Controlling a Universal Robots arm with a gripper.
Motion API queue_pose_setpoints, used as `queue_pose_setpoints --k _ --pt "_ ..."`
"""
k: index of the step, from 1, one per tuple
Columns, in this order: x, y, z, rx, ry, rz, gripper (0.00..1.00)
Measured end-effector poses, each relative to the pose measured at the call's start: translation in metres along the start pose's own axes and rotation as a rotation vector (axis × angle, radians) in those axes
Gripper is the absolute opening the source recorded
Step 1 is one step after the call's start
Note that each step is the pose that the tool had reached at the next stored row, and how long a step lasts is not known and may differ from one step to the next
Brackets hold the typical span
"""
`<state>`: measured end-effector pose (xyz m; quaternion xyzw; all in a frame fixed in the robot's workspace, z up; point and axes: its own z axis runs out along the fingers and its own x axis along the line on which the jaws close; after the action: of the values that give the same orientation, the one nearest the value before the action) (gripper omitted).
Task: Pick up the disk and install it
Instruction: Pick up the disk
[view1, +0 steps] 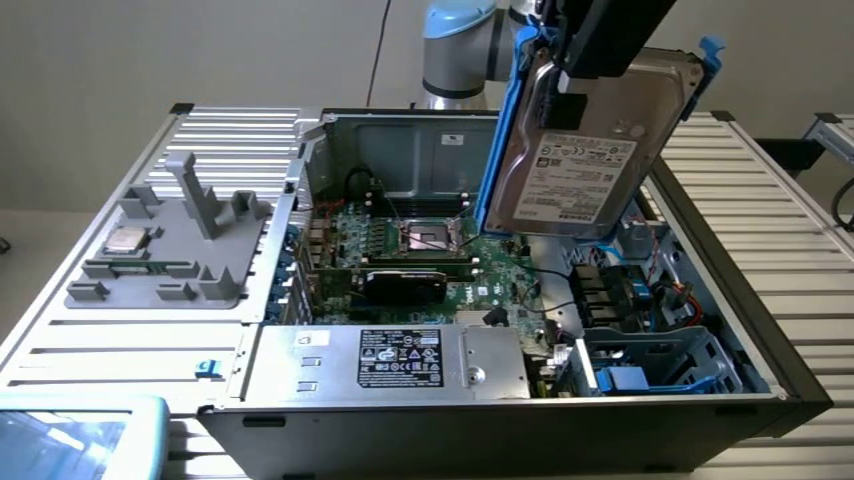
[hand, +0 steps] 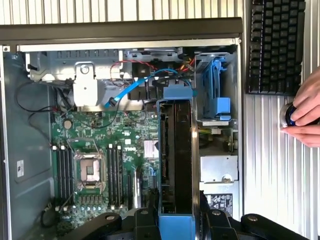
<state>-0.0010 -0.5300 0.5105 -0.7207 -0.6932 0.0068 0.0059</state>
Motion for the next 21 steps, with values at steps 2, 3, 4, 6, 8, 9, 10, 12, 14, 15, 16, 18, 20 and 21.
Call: queue_pose_setpoints --k 2,3,4,6,8,9,10,12,14,15,16,18,20,21 --pt "-0.005 0.0014 0.0000 -0.0001 -0.0023 0.000 0.37" --pt "-0.007 0.0018 -0.0001 -0.0002 -0.0038 0.000 0.37" --pt "-0.009 0.0023 0.0000 -0.0003 -0.0054 0.000 0.37" --pt "-0.014 0.0027 0.0000 -0.0004 -0.0080 0.000 0.37" --pt "-0.018 0.0031 0.0000 -0.0005 -0.0102 0.000 0.37" --pt "-0.021 0.0033 0.0001 -0.0006 -0.0112 0.000 0.37" --pt "-0.023 0.0035 0.0001 -0.0010 -0.0120 0.000 0.37" --pt "-0.028 0.0042 0.0003 -0.0022 -0.0132 0.000 0.37" --pt "-0.033 0.0049 0.0005 -0.0052 -0.0140 0.000 0.37" --pt "-0.035 0.0057 0.0005 -0.0056 -0.0139 0.000 0.37" --pt "-0.036 0.0060 0.0005 -0.0057 -0.0141 0.000 0.37" --pt "-0.037 0.0062 0.0005 -0.0057 -0.0133 0.001 0.37" --pt "-0.039 0.0079 0.0006 -0.0057 -0.0133 0.000 0.37" --pt "-0.041 0.0087 0.0008 -0.0068 -0.0131 0.000 0.37"
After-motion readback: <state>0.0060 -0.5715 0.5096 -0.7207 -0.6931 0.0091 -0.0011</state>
